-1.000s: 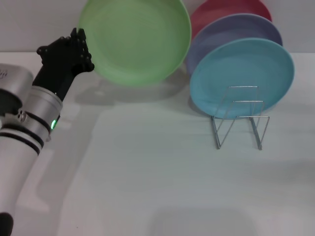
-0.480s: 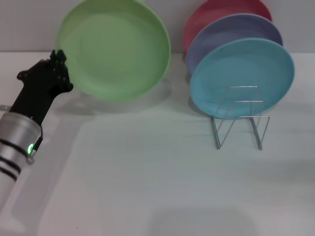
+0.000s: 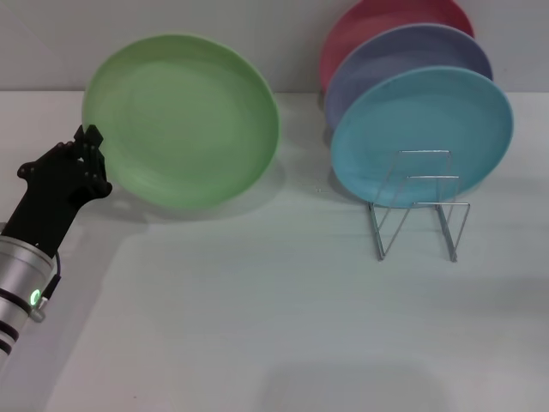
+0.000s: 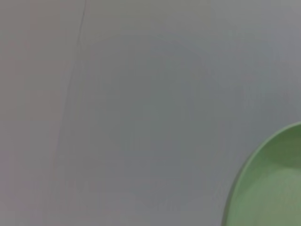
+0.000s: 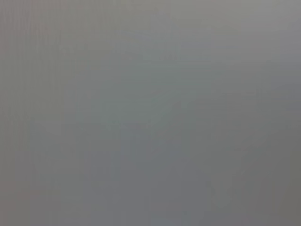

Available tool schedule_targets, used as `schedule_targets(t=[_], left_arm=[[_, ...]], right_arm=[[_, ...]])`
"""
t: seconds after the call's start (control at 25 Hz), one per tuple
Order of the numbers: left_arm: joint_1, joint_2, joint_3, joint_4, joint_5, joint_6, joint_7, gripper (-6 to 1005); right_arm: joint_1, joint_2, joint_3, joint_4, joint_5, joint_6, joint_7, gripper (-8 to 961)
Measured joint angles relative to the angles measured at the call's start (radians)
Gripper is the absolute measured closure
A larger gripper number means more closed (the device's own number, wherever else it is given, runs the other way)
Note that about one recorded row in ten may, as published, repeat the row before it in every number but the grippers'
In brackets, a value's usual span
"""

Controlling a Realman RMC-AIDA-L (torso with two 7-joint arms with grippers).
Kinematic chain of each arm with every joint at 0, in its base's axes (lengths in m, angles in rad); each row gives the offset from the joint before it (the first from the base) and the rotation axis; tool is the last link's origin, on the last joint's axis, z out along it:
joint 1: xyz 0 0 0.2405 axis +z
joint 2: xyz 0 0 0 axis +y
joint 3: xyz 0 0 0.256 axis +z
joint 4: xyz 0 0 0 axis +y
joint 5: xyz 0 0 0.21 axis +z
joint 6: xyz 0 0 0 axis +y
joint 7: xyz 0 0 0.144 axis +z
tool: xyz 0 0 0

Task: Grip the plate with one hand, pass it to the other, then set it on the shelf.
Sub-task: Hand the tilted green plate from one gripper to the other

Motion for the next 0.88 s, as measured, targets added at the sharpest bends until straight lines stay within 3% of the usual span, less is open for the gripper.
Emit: schedule_targets(t=[0.88], left_arm=[[0.003, -0.005, 0.051, -0.008, -0.005, 0.002, 0.029, 952]], right_arm=[[-0.012, 0.005, 0.0, 0.028, -0.025, -0.004, -0.027, 256]])
